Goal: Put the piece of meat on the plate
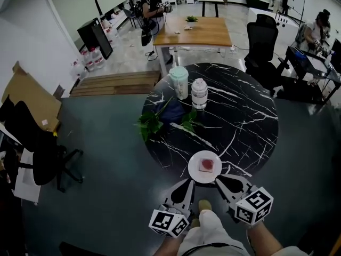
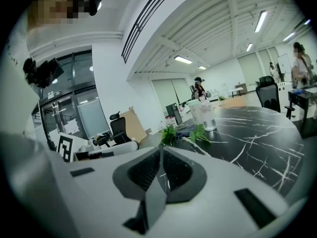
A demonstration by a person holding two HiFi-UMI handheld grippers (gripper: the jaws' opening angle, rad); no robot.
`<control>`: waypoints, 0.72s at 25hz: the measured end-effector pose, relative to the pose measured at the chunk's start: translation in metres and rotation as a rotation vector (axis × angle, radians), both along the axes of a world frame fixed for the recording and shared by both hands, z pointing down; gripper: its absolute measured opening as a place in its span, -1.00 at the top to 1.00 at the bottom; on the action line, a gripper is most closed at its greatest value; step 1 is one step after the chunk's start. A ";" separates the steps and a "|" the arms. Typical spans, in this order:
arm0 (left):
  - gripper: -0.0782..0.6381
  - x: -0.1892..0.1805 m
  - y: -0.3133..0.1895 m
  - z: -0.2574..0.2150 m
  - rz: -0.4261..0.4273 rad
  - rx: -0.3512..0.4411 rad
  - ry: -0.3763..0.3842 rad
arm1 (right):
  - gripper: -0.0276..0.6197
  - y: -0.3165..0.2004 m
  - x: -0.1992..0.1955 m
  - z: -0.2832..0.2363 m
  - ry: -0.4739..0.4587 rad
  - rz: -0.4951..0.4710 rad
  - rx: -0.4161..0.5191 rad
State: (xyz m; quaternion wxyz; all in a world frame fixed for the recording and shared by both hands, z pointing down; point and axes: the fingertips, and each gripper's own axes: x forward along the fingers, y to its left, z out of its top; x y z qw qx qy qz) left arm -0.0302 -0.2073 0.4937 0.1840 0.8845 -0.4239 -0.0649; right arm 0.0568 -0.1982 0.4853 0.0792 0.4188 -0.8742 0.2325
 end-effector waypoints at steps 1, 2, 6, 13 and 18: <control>0.76 0.001 0.002 -0.005 0.004 0.008 0.004 | 0.83 0.004 0.000 -0.007 -0.001 0.001 0.013; 0.76 0.002 0.003 -0.011 0.008 0.018 0.009 | 0.83 0.007 -0.001 -0.014 -0.005 0.002 0.027; 0.76 0.005 0.007 -0.031 0.030 0.058 0.023 | 0.84 0.018 -0.006 -0.039 -0.022 0.006 0.073; 0.76 0.013 0.009 -0.045 0.064 0.090 0.027 | 0.88 0.028 -0.013 -0.057 -0.026 0.019 0.116; 0.76 0.015 0.010 -0.043 0.070 0.087 0.026 | 0.88 0.029 -0.007 -0.058 -0.017 0.033 0.127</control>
